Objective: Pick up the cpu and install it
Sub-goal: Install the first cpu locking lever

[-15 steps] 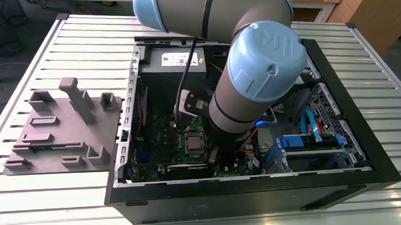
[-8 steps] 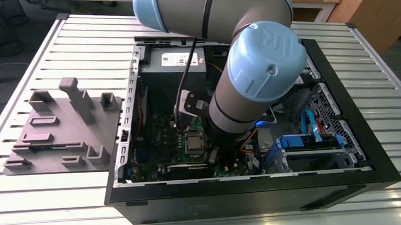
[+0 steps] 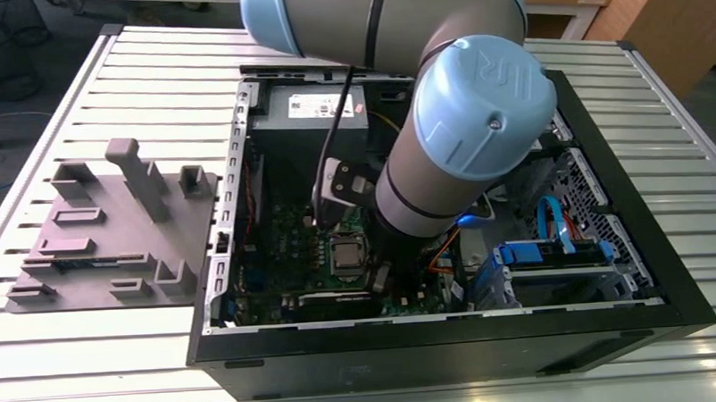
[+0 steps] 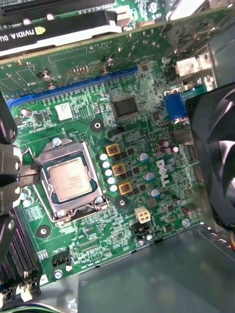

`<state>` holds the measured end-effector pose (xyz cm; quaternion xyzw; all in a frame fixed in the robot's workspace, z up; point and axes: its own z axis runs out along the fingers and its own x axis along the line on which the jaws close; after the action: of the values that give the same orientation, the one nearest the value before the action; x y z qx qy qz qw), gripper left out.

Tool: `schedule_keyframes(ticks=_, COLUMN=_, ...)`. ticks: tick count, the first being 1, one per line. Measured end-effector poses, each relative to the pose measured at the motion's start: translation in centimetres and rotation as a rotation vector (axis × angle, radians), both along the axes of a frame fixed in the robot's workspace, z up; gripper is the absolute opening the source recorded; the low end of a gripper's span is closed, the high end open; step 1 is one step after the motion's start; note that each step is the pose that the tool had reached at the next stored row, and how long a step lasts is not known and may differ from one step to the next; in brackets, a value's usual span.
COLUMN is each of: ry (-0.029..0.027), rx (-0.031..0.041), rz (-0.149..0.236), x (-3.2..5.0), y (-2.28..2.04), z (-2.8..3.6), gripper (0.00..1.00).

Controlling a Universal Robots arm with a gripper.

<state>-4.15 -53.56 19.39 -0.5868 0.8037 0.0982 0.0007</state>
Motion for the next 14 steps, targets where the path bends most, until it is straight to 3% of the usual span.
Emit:
schedule_keyframes(ticks=4, ry=0.0106, rx=-0.0002, rz=0.005, x=0.12, y=0.0, z=0.13, gripper=0.11)
schedule_keyframes(ticks=14, ry=0.0128, rx=-0.0005, rz=0.047, x=0.36, y=0.01, z=0.12, gripper=0.11)
